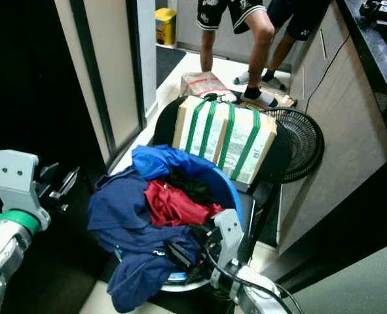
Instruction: Clothes washing
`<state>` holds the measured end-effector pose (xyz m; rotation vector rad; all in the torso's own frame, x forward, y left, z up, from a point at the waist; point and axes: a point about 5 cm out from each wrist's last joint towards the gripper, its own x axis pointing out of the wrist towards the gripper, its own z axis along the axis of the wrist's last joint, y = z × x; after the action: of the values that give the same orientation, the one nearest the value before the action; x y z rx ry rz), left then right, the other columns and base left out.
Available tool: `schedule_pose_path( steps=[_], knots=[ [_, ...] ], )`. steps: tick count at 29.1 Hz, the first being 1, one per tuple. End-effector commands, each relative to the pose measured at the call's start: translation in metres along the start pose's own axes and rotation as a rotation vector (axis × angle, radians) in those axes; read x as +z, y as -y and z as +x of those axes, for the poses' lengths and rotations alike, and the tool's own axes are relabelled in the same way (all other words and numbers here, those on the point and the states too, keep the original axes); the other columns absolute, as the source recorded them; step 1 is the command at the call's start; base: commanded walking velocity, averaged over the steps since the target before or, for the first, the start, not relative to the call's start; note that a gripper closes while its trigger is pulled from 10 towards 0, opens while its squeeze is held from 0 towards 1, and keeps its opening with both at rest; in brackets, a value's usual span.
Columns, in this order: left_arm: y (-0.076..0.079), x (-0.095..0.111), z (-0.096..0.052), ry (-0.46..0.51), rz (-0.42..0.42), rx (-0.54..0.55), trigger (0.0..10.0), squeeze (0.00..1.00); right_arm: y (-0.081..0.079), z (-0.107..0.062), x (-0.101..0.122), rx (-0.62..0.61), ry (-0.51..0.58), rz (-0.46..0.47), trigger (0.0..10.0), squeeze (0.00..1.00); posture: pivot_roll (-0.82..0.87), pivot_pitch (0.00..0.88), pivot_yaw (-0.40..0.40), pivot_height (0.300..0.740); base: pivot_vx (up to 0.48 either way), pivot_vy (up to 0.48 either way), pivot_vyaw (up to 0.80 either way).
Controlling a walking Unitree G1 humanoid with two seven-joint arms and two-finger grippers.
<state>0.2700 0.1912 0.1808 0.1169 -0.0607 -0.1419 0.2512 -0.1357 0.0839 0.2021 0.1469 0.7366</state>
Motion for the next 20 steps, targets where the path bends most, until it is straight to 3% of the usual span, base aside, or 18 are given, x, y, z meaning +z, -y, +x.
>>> schedule_pose_path(
  steps=[1,6,12,20],
  knots=[
    [0.001,-0.001,-0.001,-0.011,0.016,-0.011,10.0,0.0,0.003,0.003,-0.003,-0.018,0.007,0.013,10.0,1.0,0.14,0.08,0.07,0.74,0.0,0.0,0.0],
    [0.001,0.001,-0.001,-0.01,0.02,-0.009,10.0,0.0,0.002,0.018,0.001,0.015,0.056,0.021,10.0,1.0,0.15,0.083,0.069,0.74,0.0,0.0,0.0],
    [0.0,0.001,-0.002,-0.01,0.024,-0.007,10.0,0.0,-0.004,0.021,0.001,0.098,0.059,0.058,10.0,1.0,0.16,0.083,0.066,0.74,0.0,0.0,0.0],
    [-0.001,0.001,-0.002,-0.014,0.028,-0.009,10.0,0.0,-0.005,0.023,-0.012,0.143,-0.052,0.054,10.0,1.0,0.16,0.083,0.067,0.74,0.0,0.0,0.0]
  ],
)
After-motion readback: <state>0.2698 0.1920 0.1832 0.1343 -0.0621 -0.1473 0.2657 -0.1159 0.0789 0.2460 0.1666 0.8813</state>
